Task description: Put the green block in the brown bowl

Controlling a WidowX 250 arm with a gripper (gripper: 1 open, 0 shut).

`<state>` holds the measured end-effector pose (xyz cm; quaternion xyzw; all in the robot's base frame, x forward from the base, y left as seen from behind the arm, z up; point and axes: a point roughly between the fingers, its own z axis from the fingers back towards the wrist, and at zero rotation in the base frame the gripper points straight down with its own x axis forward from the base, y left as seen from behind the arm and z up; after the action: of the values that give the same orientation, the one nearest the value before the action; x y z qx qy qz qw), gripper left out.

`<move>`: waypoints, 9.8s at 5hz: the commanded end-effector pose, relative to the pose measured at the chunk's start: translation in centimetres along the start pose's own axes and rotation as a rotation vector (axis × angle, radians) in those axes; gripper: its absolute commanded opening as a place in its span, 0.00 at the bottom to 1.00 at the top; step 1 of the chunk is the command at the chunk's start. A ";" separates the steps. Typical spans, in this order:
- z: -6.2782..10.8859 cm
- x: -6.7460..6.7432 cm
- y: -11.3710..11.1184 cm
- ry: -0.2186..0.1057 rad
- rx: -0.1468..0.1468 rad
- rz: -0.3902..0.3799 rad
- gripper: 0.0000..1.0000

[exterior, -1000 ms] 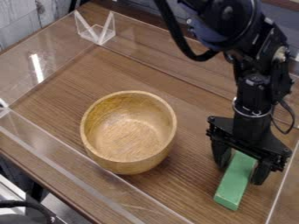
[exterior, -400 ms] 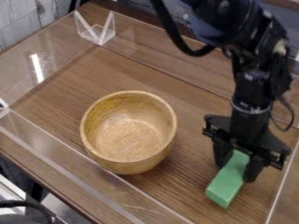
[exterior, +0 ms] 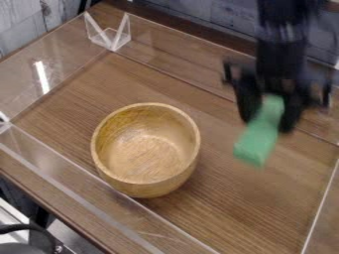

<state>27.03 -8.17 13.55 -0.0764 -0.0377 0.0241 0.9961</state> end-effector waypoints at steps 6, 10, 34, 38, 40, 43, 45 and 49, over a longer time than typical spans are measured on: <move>1.3 1.6 1.5 -0.135 0.028 -0.049 0.00; 1.6 2.3 3.7 -0.185 0.053 -0.064 0.00; 1.3 -4.7 7.5 -0.291 0.033 -0.092 0.00; -0.1 -6.0 9.5 -0.270 0.036 -0.068 0.00; -0.2 -6.3 9.8 -0.254 0.029 -0.055 0.00; -0.3 -6.6 10.0 -0.233 0.018 -0.035 0.00; -0.3 -6.8 10.0 -0.222 0.010 -0.021 0.00; -0.3 -7.2 9.9 -0.198 -0.006 0.008 0.00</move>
<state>19.10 0.82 10.65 -0.0803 -0.1252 0.0295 0.9884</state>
